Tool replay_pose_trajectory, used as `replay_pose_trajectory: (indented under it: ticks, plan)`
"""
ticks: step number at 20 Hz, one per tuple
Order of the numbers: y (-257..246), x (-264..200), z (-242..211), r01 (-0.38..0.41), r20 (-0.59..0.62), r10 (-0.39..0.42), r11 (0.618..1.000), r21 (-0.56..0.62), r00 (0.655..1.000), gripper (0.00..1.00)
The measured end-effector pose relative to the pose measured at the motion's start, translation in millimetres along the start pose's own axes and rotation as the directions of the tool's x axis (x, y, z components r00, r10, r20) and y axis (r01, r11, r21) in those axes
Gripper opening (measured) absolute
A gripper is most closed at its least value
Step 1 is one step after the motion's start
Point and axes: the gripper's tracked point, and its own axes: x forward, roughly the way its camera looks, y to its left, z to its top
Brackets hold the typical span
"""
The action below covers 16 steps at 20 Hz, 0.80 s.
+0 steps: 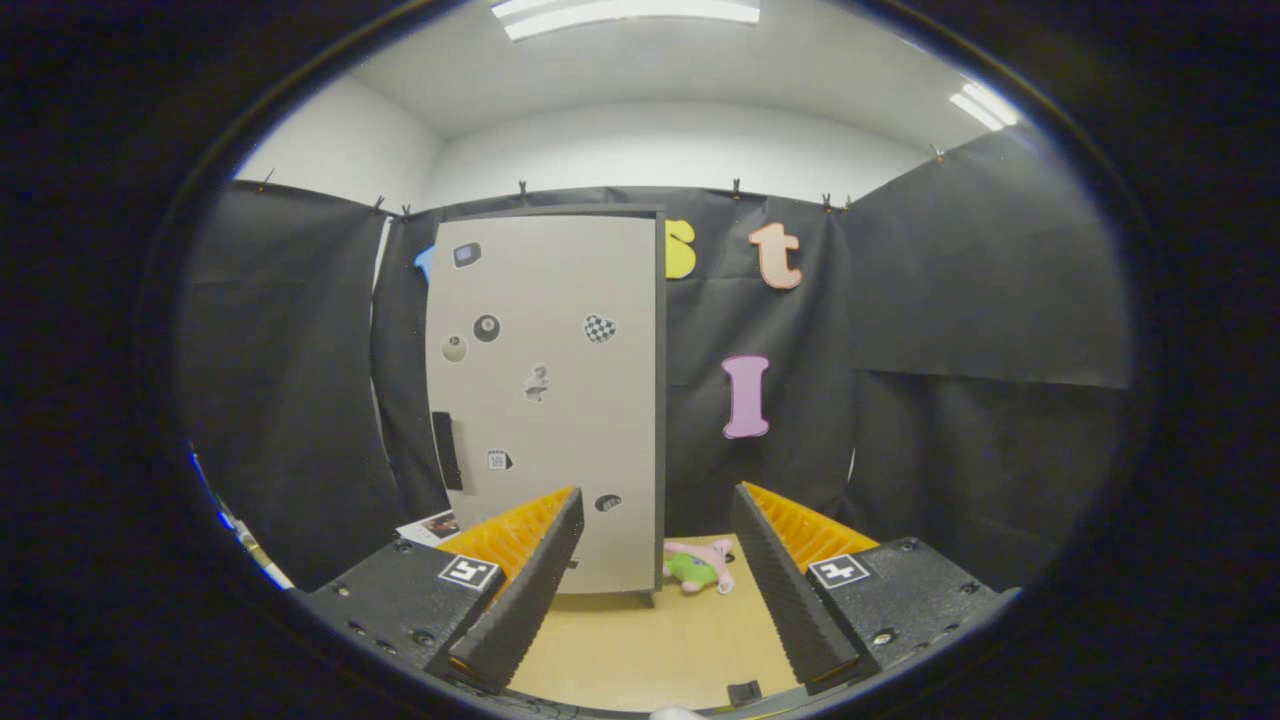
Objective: Open the shoe cabinet door, grab the shoes and put them into the shoe cabinet, then close the shoe cabinet door.
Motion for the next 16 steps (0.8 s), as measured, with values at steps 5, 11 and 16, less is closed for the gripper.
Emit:
replay_pose_trajectory:
  ticks: [5, 11, 16]
  plan:
    - [5.4, -0.6, 0.0, -0.008, 0.002, 0.008, 1.0, -0.011, 1.0, 0.98]
    - [8.0, -1.1, 5.3, -0.005, 0.018, 0.005, 1.0, -0.016, 1.0, 0.98]
    - [7.8, 0.3, 4.7, -0.006, 0.015, 0.006, 1.0, -0.013, 1.0, 0.98]
